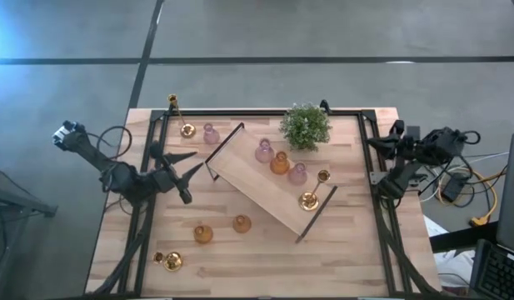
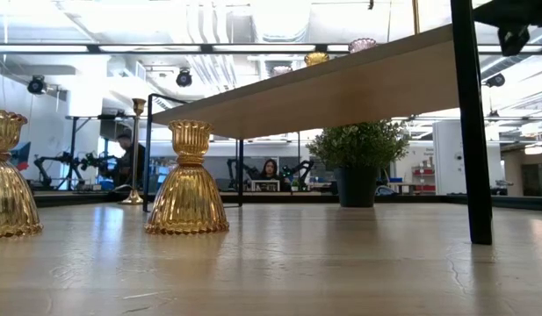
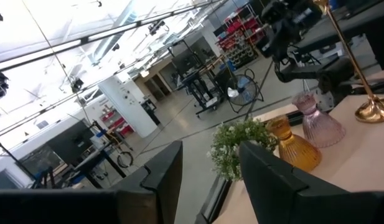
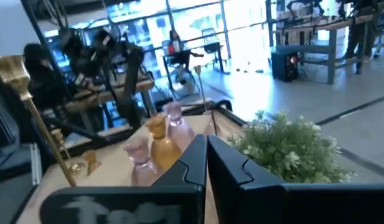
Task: Pick & Place candle stick holders
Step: Put the gold candle holder on the shelf
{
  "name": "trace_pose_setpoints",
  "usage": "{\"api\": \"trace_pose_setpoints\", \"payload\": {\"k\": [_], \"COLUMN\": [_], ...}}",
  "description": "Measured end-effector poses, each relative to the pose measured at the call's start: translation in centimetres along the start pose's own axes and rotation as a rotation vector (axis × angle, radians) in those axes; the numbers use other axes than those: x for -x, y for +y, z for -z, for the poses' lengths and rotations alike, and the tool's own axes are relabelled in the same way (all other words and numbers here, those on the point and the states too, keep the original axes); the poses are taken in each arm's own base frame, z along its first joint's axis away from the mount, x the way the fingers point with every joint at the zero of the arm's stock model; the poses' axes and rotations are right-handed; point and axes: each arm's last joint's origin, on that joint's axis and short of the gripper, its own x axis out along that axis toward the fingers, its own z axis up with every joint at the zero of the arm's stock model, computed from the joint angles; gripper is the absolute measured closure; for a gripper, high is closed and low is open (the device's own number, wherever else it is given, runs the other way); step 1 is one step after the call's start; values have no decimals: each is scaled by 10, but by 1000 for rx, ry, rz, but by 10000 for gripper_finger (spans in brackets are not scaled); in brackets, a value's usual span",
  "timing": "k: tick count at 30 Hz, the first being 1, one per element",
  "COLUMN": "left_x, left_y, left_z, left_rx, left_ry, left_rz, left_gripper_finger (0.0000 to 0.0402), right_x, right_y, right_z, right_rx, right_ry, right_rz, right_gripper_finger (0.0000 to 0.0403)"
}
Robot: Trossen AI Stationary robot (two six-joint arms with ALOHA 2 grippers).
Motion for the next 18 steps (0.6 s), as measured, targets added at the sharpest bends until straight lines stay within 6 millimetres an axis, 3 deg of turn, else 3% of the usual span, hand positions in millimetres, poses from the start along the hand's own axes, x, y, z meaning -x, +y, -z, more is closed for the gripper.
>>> {"api": "trace_pose_setpoints", "payload": {"k": [6, 18], "left_x": [4, 7], "left_y": [5, 12], "left_z": [8, 9], "left_rx": [9, 52], "left_ry": [29, -8], "left_rz": [24, 67], "left_gripper_finger": [239, 239], "right_x": [-4, -22], "right_y": [5, 25], "right_z": [2, 33], "right_rx": [24, 120], "right_ry": [12, -61], "right_rz": [6, -10], "right_gripper_finger": [394, 394]}}
